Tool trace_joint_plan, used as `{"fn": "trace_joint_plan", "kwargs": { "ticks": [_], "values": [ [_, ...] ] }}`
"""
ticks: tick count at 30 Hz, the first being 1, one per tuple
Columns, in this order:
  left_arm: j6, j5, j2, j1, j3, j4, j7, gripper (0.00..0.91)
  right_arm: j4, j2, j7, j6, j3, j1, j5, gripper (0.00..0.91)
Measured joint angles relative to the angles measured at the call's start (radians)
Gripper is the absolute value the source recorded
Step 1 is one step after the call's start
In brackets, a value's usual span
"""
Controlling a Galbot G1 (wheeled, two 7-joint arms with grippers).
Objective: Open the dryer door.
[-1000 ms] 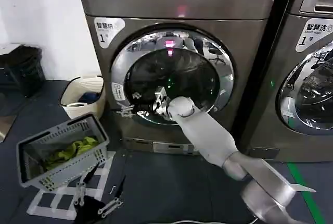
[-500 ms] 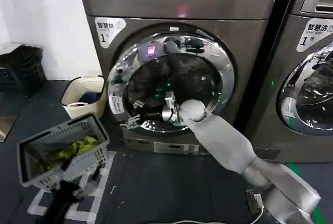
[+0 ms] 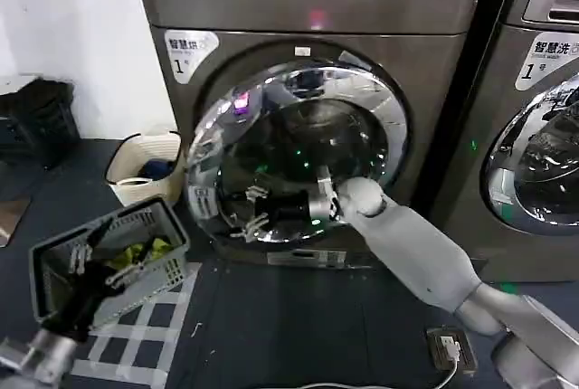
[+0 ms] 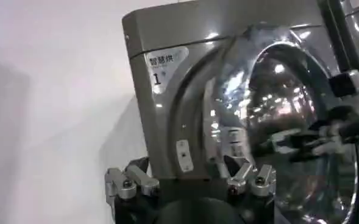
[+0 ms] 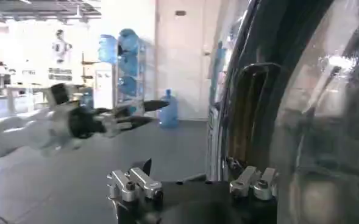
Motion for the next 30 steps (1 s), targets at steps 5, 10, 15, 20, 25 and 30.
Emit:
{"fn": "trace_joint_plan", "kwargs": {
  "ticks": [5, 10, 15, 20, 25, 30],
  "values": [
    [0.01, -0.019, 0.056, -0.057, 0.002, 0.049, -0.002, 0.907, 0.048, -0.037, -0.057, -0.009, -0.015, 0.002, 0.032, 0.907],
    [0.011, -0.02, 0.1, -0.104, 0.031, 0.088, 0.005, 0.907, 0.099, -0.082, -0.132, -0.007, -0.016, -0.005, 0.058, 0.907],
    [0.009, -0.016, 0.145, -0.153, 0.08, 0.117, 0.017, 0.907, 0.123, -0.121, -0.223, -0.002, -0.012, -0.007, 0.088, 0.907],
    [0.007, -0.008, 0.185, -0.215, 0.16, 0.144, 0.032, 0.907, 0.144, -0.146, -0.295, 0.002, 0.0, -0.021, 0.101, 0.907],
    [0.007, -0.009, 0.22, -0.283, 0.237, 0.17, 0.044, 0.907, 0.151, -0.171, -0.363, 0.025, 0.022, -0.046, 0.097, 0.907],
    [0.028, -0.055, 0.259, -0.337, 0.299, 0.175, 0.059, 0.907, 0.17, -0.195, -0.367, 0.009, 0.066, -0.08, 0.096, 0.907]
  ]
}}
